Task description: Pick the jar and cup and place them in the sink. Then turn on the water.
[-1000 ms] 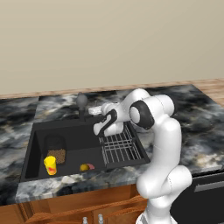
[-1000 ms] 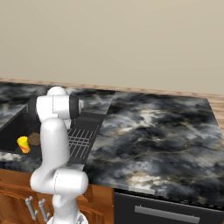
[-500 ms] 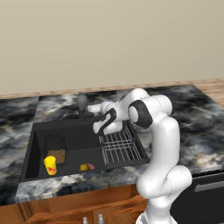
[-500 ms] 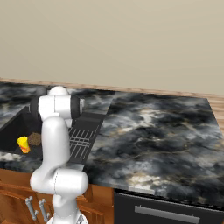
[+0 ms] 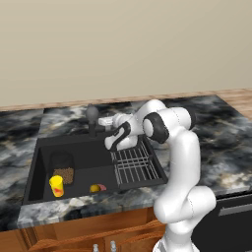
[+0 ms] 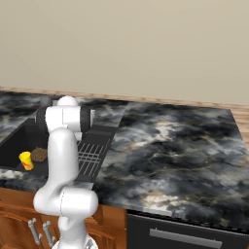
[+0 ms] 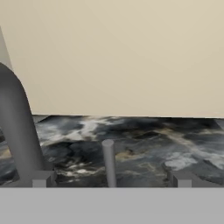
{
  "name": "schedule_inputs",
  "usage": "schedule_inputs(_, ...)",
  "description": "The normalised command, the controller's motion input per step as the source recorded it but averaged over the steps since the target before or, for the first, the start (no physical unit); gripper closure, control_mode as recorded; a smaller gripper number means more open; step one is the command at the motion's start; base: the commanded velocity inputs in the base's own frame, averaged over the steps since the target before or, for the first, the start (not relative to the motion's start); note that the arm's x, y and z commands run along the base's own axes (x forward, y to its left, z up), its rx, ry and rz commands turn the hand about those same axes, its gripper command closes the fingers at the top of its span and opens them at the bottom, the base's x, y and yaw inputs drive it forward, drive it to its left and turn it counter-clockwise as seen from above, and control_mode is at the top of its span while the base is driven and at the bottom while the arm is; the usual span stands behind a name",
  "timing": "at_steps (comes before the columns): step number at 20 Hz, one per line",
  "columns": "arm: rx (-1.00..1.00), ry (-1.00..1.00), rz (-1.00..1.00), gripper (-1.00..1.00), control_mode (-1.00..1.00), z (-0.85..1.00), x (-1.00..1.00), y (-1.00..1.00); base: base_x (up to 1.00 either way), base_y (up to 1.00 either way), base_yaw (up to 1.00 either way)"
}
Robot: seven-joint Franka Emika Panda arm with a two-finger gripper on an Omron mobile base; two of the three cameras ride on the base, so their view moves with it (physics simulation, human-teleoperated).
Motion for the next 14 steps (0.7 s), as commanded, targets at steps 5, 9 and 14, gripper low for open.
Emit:
schedule_inputs(5,0.01,-0.05,0.00,-1.00,-1.00,-0.14,0.04,0.00,0.00,0.00,0.00)
schedule_inputs(9,0.01,-0.02,0.00,-1.00,-1.00,-0.05,0.10,0.00,0.00,0.00,0.00)
schedule_inputs(14,0.00,-0.01,0.00,-1.00,-1.00,-0.02,0.13,0.00,0.00,0.00,0.00)
